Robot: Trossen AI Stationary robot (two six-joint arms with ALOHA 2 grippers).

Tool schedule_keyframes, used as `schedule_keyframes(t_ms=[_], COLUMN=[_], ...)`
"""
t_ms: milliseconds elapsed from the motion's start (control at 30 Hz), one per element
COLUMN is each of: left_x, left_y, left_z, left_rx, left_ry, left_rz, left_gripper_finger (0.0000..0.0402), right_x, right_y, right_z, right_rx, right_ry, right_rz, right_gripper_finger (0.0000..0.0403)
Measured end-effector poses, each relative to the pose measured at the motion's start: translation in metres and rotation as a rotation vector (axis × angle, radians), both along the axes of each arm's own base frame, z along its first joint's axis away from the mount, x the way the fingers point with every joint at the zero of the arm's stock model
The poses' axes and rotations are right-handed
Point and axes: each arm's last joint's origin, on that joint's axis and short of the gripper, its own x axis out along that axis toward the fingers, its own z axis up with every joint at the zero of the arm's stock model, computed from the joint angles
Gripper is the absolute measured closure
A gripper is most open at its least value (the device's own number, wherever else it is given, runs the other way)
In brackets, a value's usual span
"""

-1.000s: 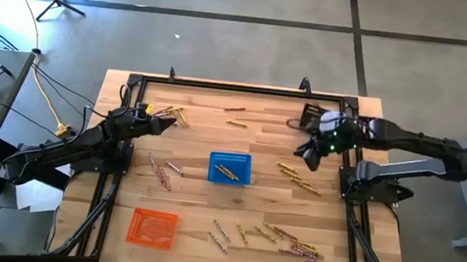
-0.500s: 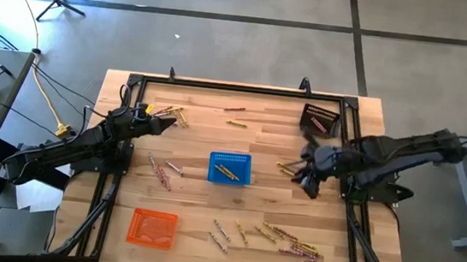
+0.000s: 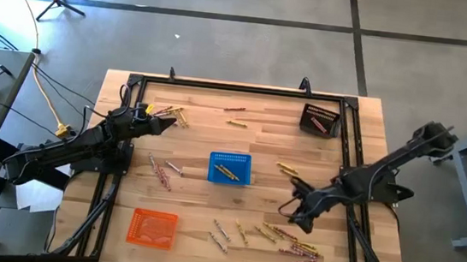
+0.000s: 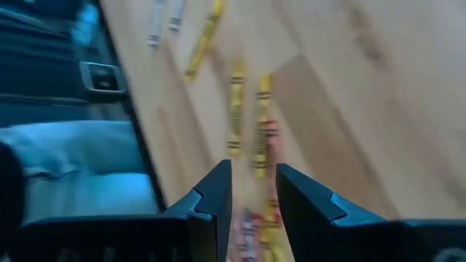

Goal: Sort crayons
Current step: Put the yellow crayon into the blue basket

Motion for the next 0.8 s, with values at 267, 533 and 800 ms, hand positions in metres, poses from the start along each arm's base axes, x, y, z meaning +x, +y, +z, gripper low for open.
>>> schedule_keyframes(t_ms=[267, 533, 800], left_x=[0.000, 0.000, 0.000], left_y=[0.000, 0.000, 0.000], left_z=[0.000, 0.000, 0.000], left_rx=[0.000, 0.000, 0.000], left_ry=[0.000, 0.000, 0.000], left_rz=[0.000, 0.000, 0.000], left_gripper_finger=[0.0300, 0.0300, 0.0300], right_x=[-0.011, -0.009, -0.011], right_y=[-0.003, -0.002, 0.012], right_z=[-0.029, -0.027, -0.034], right_rx=[0.015, -0.016, -0.059], right_ry=[0.024, -0.039, -0.044], right_rz=[-0.011, 0.063, 0.165], right_gripper_finger=[0.0309, 0.0309, 0.0309])
